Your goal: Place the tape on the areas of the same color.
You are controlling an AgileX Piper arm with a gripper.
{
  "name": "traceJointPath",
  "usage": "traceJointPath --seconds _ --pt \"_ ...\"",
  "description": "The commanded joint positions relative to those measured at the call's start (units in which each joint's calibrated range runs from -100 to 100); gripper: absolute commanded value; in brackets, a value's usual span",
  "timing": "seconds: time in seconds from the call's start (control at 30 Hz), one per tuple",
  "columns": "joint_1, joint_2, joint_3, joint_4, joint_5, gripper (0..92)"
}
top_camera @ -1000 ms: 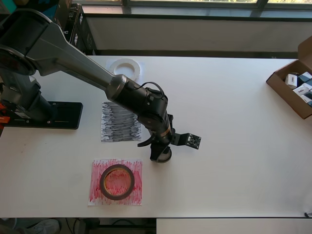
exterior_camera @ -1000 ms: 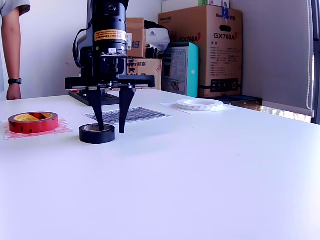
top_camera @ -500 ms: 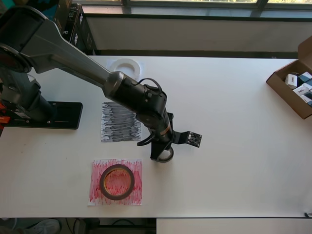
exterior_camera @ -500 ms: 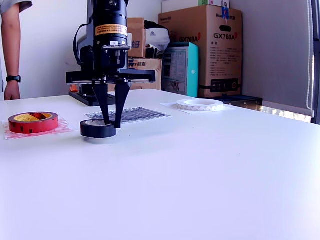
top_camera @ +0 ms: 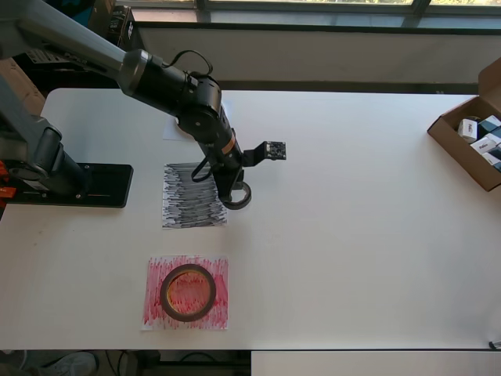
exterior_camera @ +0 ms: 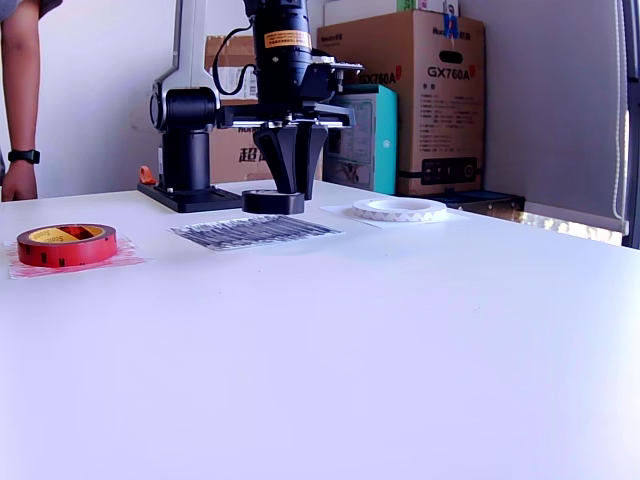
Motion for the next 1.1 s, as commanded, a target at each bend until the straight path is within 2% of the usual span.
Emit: traceJointPath --seconds 0.0,0.17,0.37,1.07 --pt "2.9 -10.4 16.5 -6.5 -3.7 0.0" --pt "3.0 -13.2 23.1 -12.2 -7.1 0.0" --pt "2.5 -13.2 26.1 -15.2 -10.1 0.0" --pt "2.8 -12.8 26.6 -15.5 -11.1 0.2"
